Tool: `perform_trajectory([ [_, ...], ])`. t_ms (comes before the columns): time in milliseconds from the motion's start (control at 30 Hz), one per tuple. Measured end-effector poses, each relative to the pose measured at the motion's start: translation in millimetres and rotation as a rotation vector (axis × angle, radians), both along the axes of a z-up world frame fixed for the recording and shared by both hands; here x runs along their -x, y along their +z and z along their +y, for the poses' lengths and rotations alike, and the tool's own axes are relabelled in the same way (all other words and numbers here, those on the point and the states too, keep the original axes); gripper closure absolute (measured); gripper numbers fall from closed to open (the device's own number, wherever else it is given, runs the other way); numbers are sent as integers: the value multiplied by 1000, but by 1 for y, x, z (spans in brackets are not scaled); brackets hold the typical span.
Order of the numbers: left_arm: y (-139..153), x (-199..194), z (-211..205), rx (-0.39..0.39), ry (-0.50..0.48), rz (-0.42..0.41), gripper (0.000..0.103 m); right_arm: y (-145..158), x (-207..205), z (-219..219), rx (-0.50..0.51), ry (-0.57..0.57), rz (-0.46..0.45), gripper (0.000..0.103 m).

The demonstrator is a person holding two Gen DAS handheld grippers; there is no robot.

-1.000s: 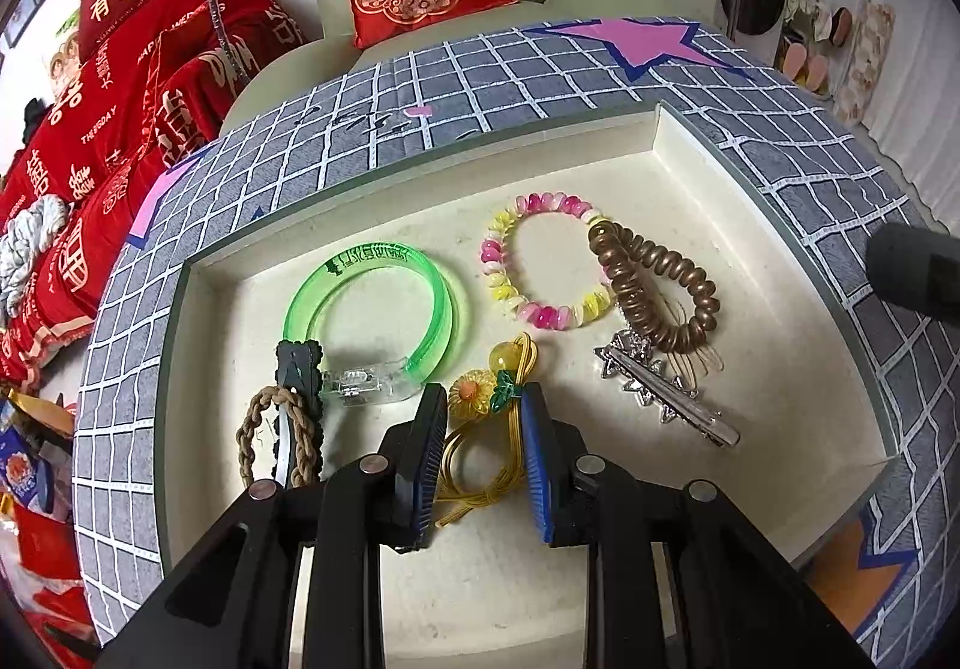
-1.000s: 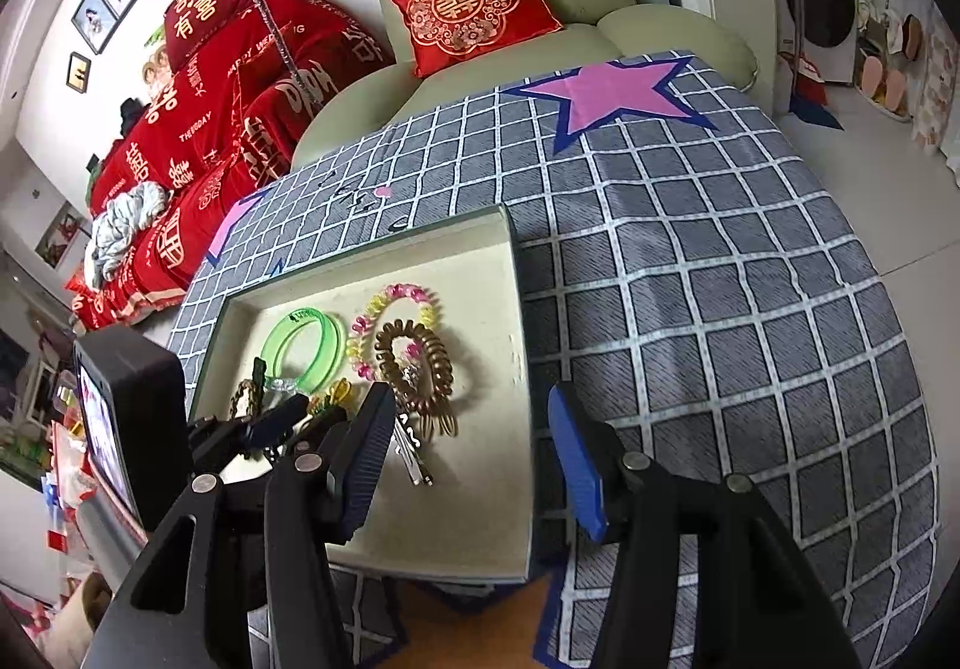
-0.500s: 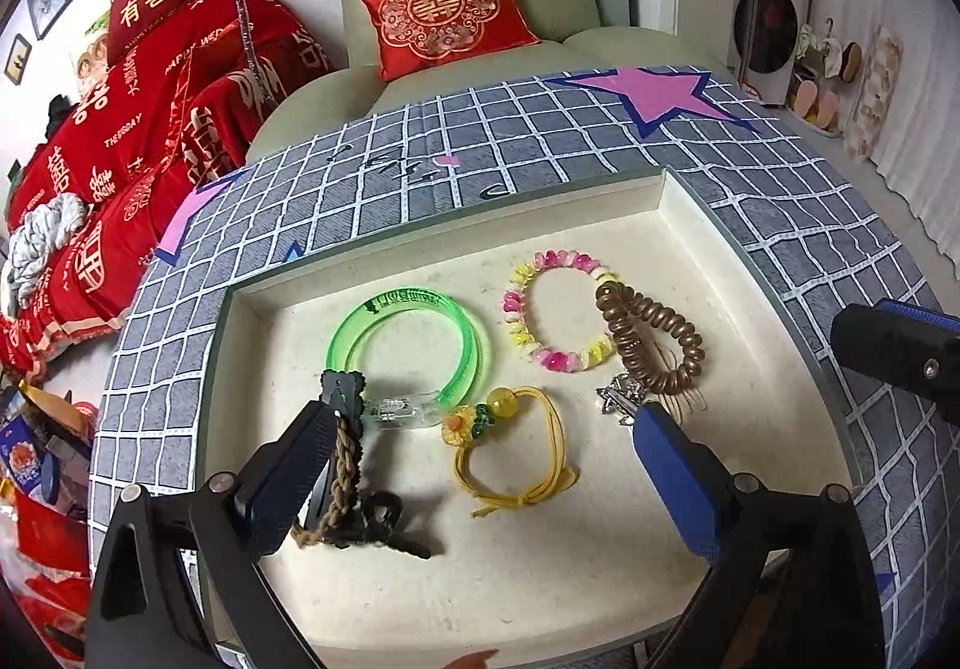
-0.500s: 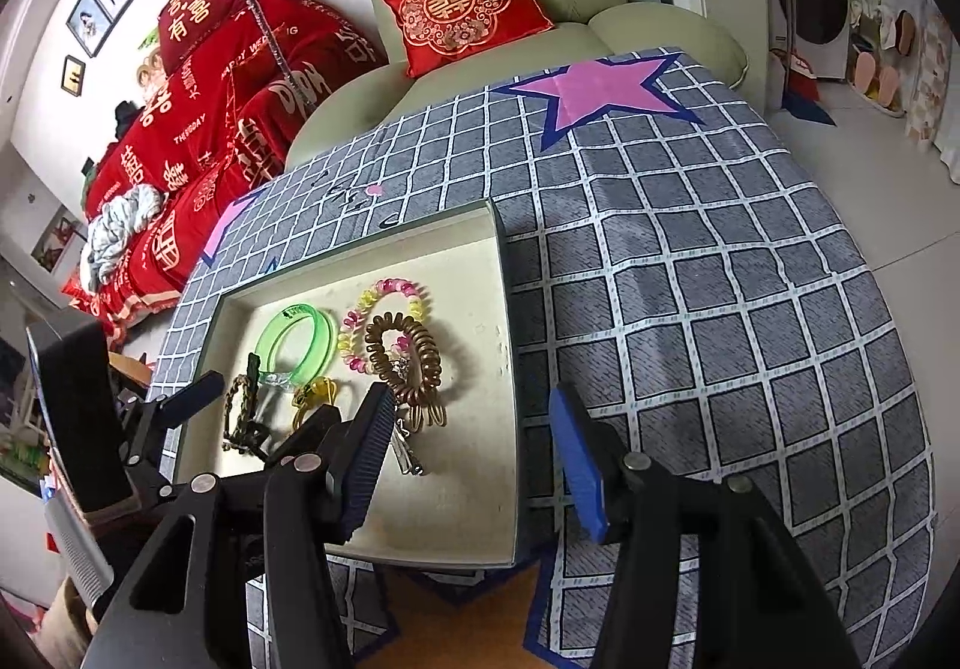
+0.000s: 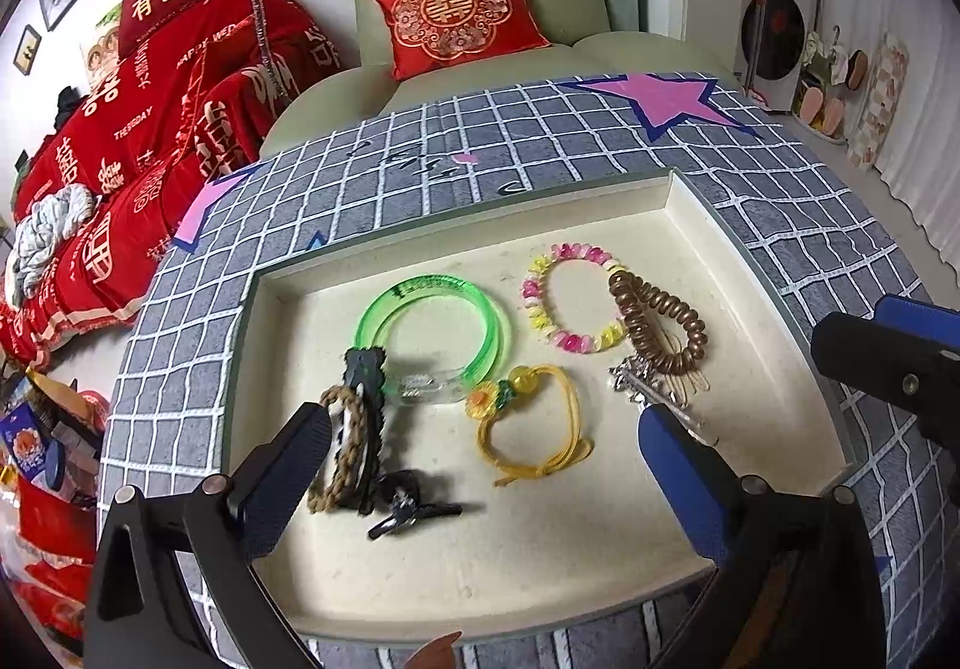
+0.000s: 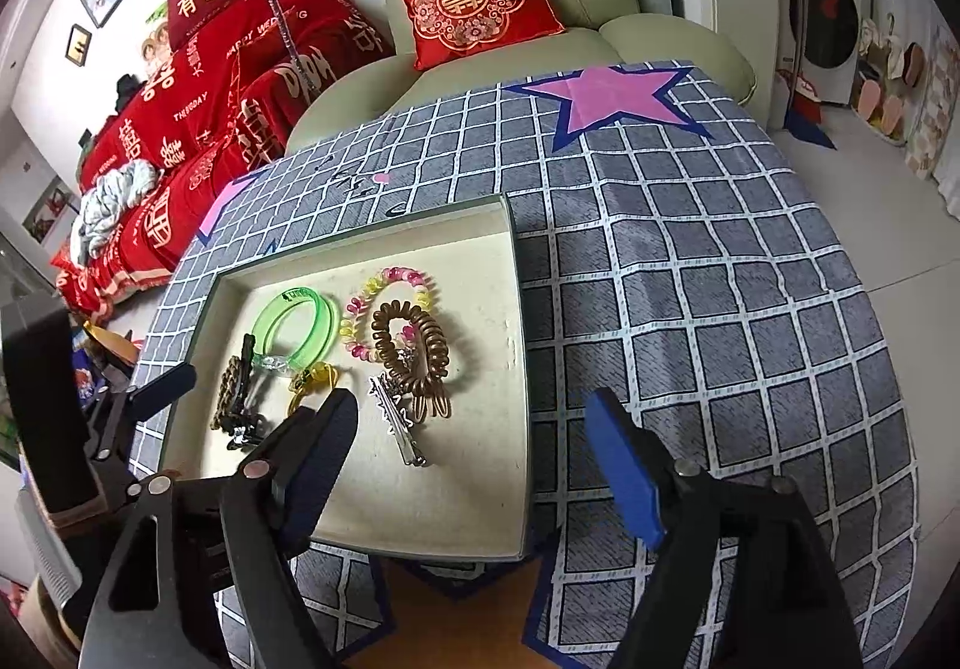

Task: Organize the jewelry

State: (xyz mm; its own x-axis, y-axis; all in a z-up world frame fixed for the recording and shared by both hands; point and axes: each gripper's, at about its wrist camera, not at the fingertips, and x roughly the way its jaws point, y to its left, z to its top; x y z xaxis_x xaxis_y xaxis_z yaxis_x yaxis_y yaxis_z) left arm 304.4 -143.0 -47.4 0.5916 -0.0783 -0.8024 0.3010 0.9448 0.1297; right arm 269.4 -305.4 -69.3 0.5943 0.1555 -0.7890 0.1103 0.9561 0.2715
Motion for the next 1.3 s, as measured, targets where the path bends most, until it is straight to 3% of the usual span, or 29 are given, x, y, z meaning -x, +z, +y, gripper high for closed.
perform_trajectory([
  [533, 8, 31, 47, 41, 66, 5, 0, -3, 15, 31, 107, 40, 16, 14],
  [567, 8, 32, 49, 43, 69, 6, 0, -3, 16, 32, 113, 41, 16, 1],
  [600, 7, 33, 51, 42, 73, 16, 0, -3, 17, 33, 117, 41, 16, 0],
  [1300, 10, 50, 78, 60, 114, 19, 0, -2, 31, 57, 161, 73, 47, 0],
])
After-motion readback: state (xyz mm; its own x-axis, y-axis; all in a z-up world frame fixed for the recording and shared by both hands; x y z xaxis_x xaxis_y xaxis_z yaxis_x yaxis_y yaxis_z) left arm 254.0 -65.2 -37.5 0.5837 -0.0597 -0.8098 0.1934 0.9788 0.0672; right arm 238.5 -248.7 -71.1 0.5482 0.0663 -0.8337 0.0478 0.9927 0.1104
